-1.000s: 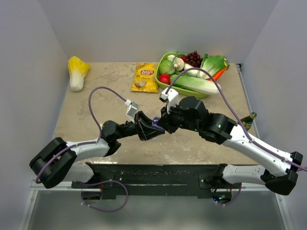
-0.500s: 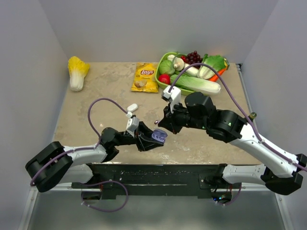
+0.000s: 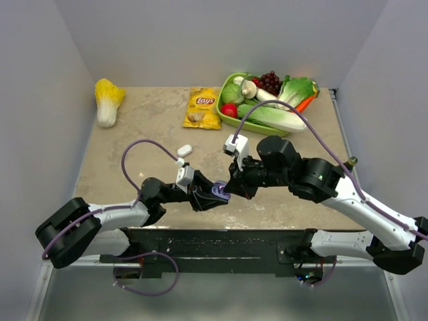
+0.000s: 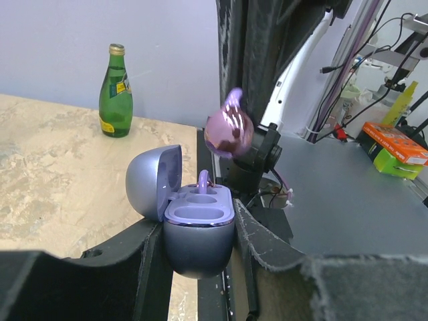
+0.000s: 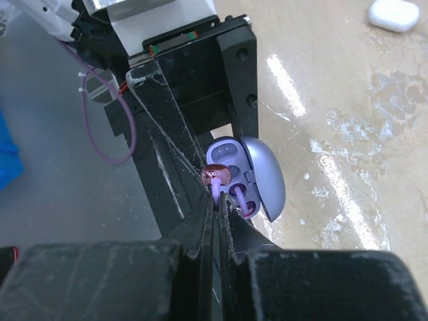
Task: Insert the wireless bluetooth earbuds into the charging case
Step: Place the earbud in the charging case.
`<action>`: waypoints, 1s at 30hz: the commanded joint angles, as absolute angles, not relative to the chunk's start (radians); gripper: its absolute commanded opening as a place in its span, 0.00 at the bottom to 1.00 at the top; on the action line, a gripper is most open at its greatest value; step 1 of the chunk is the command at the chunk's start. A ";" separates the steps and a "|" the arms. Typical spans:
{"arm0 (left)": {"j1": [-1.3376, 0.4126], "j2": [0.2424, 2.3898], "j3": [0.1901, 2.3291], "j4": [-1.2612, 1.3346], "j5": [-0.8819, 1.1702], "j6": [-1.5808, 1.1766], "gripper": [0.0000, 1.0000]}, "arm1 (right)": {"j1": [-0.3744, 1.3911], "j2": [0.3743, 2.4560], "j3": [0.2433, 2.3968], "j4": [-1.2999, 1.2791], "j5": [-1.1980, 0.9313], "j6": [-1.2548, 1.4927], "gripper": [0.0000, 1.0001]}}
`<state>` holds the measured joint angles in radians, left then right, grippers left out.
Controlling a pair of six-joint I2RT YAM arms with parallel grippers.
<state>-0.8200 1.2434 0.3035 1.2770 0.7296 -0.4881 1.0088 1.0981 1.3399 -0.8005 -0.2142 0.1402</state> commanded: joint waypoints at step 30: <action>-0.854 1.236 0.348 1.827 0.739 -0.448 0.00 | 1.046 1.112 1.292 -0.715 -0.149 0.129 0.00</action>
<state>-0.8478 1.2499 0.3233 1.2701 0.7403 -0.4854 1.0428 1.1122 1.2770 -0.7406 -0.1490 0.1368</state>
